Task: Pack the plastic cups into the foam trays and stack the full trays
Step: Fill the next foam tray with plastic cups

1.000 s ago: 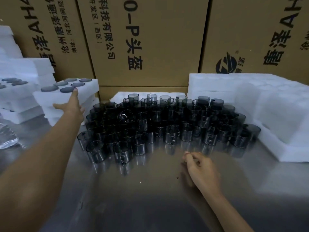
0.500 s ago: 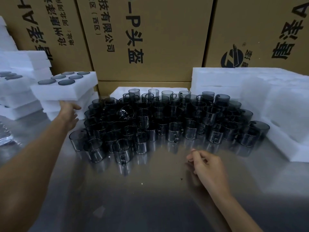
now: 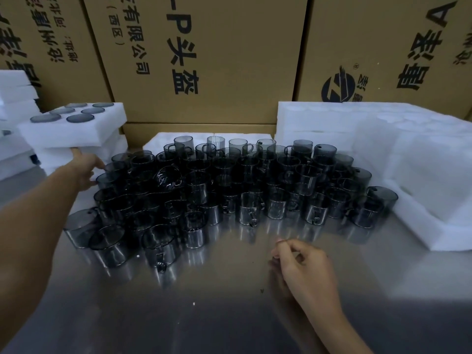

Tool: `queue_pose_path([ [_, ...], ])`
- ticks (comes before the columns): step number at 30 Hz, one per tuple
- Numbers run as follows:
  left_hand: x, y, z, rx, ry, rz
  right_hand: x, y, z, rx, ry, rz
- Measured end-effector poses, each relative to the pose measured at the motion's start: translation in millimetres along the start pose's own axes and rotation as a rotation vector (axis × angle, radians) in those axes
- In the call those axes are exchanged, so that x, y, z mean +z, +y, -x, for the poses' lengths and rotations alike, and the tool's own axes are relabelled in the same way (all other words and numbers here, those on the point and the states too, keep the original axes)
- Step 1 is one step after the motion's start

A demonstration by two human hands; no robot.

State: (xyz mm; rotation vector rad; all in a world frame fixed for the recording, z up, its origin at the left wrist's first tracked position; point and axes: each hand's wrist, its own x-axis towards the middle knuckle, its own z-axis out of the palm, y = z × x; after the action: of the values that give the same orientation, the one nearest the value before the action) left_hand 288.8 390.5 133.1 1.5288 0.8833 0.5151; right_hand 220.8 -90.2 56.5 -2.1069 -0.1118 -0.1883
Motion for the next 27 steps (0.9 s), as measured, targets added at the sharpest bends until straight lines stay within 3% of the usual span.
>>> queue_pose_path([
  [11,29.9,12.4,56.2,0.055,0.307,-0.157,-2.2,-2.5,1.8,0.007,-0.046,-0.073],
  [15,33.5,15.9,113.8,0.311,0.344,-0.499,-2.9,-4.7,1.8,0.025,-0.070,-0.128],
  [19,55.4,15.8,176.4,0.576,0.379,-0.574,-6.8,-8.2,3.4,0.037,-0.104,-0.165],
  [21,75.1,3.1,214.3,0.710,0.331,-0.559,-12.3,-13.3,0.0,0.061,-0.204,-0.156],
  [23,99.3,-19.6,258.2,0.889,0.186,-0.537,-25.6,-20.6,-3.6,0.063,-0.277,-0.182],
  [27,147.2,-74.6,337.2,1.157,-0.196,-0.579,-81.6,-28.1,-25.1,-0.218,0.022,0.089],
])
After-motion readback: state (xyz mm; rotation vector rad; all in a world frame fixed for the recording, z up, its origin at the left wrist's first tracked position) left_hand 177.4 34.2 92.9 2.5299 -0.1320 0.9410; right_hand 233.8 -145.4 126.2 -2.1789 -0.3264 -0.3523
